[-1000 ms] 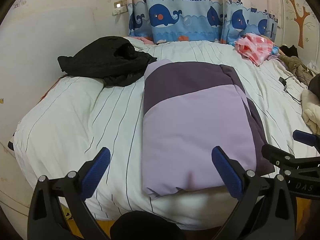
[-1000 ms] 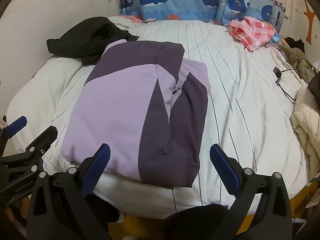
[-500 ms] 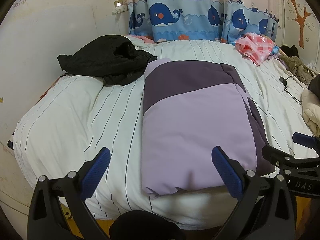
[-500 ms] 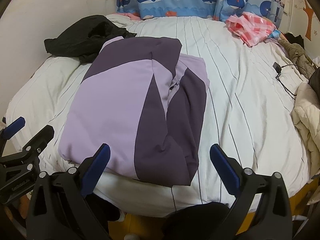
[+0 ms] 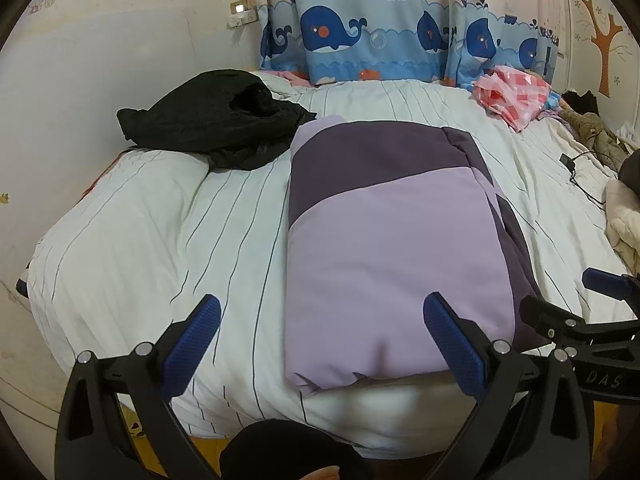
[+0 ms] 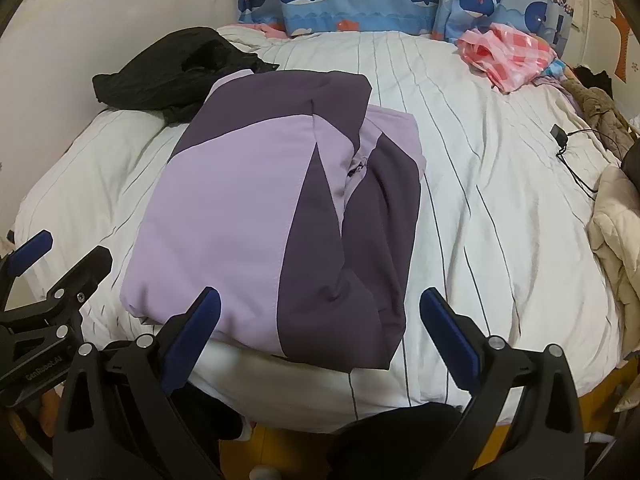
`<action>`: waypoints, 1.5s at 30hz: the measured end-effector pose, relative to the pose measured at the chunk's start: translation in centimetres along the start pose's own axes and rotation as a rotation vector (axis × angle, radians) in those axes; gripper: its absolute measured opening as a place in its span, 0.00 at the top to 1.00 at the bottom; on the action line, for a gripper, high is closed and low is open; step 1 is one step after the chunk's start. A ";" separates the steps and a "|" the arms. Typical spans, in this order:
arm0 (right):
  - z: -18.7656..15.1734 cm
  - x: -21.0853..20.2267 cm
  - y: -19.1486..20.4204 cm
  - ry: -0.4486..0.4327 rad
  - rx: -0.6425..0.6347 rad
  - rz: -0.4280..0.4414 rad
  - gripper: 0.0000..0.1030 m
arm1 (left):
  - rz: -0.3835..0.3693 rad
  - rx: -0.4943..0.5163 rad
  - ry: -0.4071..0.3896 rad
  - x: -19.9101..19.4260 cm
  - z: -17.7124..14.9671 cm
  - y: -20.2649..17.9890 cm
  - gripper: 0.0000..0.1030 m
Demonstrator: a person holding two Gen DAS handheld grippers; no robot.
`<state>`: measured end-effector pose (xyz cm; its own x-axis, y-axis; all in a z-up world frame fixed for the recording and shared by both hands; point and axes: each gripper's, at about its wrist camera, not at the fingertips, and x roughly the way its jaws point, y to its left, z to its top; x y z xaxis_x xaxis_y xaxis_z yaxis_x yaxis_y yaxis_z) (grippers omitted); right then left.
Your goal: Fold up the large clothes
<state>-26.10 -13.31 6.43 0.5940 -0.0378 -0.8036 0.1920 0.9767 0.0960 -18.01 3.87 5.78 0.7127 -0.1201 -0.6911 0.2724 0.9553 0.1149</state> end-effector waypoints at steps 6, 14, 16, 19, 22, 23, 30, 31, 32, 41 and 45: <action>0.0 0.0 0.1 -0.001 -0.003 0.004 0.07 | -0.007 -0.001 0.000 0.1 0.1 0.2 0.05; 0.2 0.1 0.1 0.002 -0.007 0.008 0.07 | -0.007 -0.005 -0.003 -0.1 0.1 0.2 0.05; 0.2 0.2 0.1 0.002 -0.008 0.008 0.07 | -0.008 -0.007 -0.004 -0.2 0.1 0.2 0.05; 0.2 0.2 0.1 0.002 -0.008 0.009 0.07 | -0.008 -0.010 -0.005 -0.2 0.2 0.2 0.05; 0.2 0.2 0.2 0.000 -0.010 0.009 0.07 | -0.008 -0.017 -0.007 -0.3 0.3 0.4 0.05; 0.2 0.2 0.1 0.000 -0.013 0.009 0.07 | -0.008 -0.018 -0.008 -0.3 0.3 0.4 0.05; 0.3 0.4 -0.1 0.000 -0.020 0.012 0.07 | -0.004 -0.019 -0.009 -0.3 0.3 0.3 0.05; 0.3 0.4 -0.1 0.000 -0.020 0.012 0.07 | -0.004 -0.021 -0.009 -0.3 0.3 0.3 0.05; 0.3 0.4 -0.1 -0.001 -0.020 0.011 0.07 | -0.003 -0.021 -0.009 -0.3 0.3 0.3 0.05; 0.4 0.5 -0.2 0.000 -0.020 0.013 0.07 | -0.003 -0.020 -0.009 -0.2 0.3 0.4 0.05; 0.3 0.5 -0.3 0.001 -0.021 0.012 0.07 | 0.000 -0.019 -0.006 -0.1 0.4 0.4 0.05</action>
<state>-25.63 -13.70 6.19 0.5957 -0.0256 -0.8028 0.1684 0.9813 0.0936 -17.74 4.12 6.19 0.7169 -0.1216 -0.6865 0.2599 0.9603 0.1013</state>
